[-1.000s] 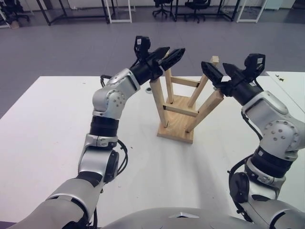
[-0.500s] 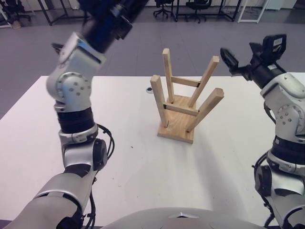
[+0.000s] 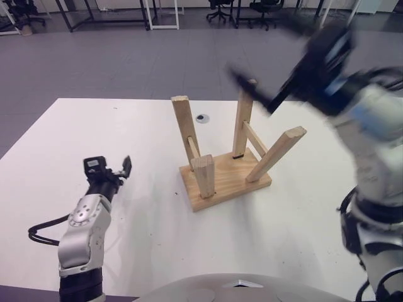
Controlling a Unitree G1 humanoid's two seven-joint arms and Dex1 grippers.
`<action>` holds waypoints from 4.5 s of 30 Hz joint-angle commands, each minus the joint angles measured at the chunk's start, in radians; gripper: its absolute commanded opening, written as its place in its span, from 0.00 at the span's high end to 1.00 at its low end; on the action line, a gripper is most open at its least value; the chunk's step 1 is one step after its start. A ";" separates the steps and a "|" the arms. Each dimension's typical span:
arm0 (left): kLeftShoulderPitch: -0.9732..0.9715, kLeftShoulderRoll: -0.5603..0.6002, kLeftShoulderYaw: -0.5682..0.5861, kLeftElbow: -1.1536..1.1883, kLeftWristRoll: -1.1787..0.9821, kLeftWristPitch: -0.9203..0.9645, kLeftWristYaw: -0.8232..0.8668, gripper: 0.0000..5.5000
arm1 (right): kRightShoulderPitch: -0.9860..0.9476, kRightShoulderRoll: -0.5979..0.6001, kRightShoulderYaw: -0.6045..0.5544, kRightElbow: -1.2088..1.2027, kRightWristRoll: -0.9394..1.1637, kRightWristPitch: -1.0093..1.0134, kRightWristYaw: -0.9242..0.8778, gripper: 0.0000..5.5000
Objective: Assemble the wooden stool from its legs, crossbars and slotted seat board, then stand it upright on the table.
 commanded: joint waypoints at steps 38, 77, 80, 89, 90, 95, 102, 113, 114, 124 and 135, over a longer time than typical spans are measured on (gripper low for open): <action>0.110 0.014 -0.324 -0.281 -0.047 0.230 -0.271 0.28 | 1.005 -0.051 0.187 0.122 -0.111 -0.307 0.278 0.02; -0.187 0.564 -0.340 0.016 -0.094 -0.107 -1.099 0.63 | 0.735 -0.290 0.242 0.274 -0.031 -0.268 0.678 0.51; -0.224 0.560 -0.345 0.024 -0.098 -0.102 -1.120 0.70 | 0.699 -0.263 0.238 0.273 0.006 -0.263 0.686 0.62; -0.628 0.588 -0.164 0.016 -0.608 0.368 -1.137 0.71 | 0.265 -0.370 0.050 0.246 0.595 0.185 0.784 0.68; -0.718 0.613 -0.137 0.029 -0.752 0.507 -1.119 0.71 | 0.138 -0.415 0.032 0.285 0.733 0.310 0.793 0.69; -1.156 0.825 -0.208 0.318 -1.085 1.081 -1.324 0.72 | -0.499 -0.529 0.205 0.708 0.984 0.882 0.961 0.72; -1.385 0.854 -0.557 0.638 -1.171 1.123 -1.389 0.76 | -0.727 -0.566 0.696 1.010 1.302 0.901 0.981 0.75; -1.296 0.864 -0.945 0.743 -1.253 1.123 -1.500 0.76 | -0.701 -0.643 1.339 0.917 1.488 0.901 1.150 0.75; -1.272 0.862 -0.952 0.735 -1.253 1.123 -1.495 0.76 | -0.691 -0.637 1.364 0.912 1.488 0.901 1.148 0.75; -1.123 0.838 -0.839 0.670 -1.047 1.122 -1.381 0.61 | -0.366 -0.567 1.064 1.017 1.394 0.884 0.712 0.63; -1.096 0.973 -0.520 0.976 -0.651 0.772 -1.435 0.26 | 0.101 -0.695 0.382 1.086 1.016 0.541 0.464 0.27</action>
